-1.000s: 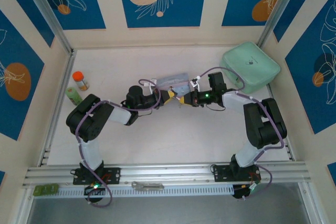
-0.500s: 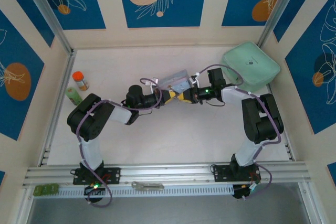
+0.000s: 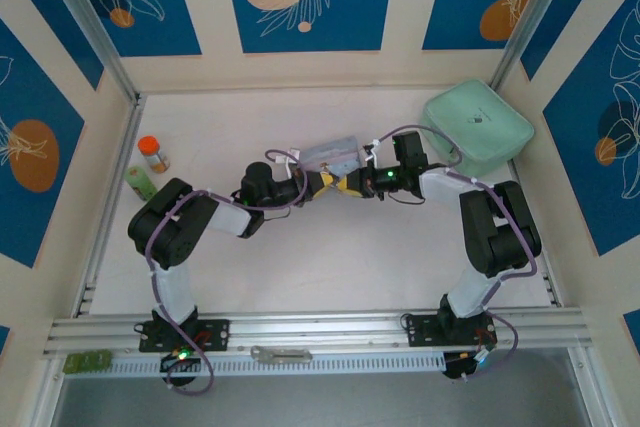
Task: Unlock a padlock with a key
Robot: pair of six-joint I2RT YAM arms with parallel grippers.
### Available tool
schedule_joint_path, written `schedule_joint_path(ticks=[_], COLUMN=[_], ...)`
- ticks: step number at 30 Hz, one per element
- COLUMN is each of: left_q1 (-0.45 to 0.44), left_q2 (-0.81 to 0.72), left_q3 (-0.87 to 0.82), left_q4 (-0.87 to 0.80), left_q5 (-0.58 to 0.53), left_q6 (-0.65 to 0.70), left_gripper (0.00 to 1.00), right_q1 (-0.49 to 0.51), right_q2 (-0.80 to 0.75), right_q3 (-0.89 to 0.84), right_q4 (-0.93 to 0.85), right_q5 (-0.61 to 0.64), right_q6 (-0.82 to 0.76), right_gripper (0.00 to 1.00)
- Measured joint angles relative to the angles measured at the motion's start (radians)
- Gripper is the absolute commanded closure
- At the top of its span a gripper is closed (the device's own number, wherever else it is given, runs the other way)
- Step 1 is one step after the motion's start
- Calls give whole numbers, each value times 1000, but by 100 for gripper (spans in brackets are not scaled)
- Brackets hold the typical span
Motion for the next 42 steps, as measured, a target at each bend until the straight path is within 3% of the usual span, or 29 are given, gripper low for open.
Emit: schedule_joint_path(ticks=[5,12,18,26,32,42], left_q1=[0,-2,-7,3,8,15], left_q2=[17,97,101,102,101,84], left_q3=[0,0,-7,-8,-11,-11], left_q4=[11,134,145,121,134,136], left_q5=[-2,25,31,-7,-6,-2], left_q6=[20,23,56,119,156,206], left_gripper=[100,100,100,100,100,100], right_q1=[2,-10,-14,-14,-12,8], right_q2=[0,2,38,289,326,300], right_q3=[-39,-163,-281,-306,-308,-334], right_q4=[69,312,650,1230,1357,1396], right_q5=[3,-19,-42,-92,-86,-10], right_q6=[88,361,714,1219,1346,1388], right_gripper=[100,100,100,100,100,100])
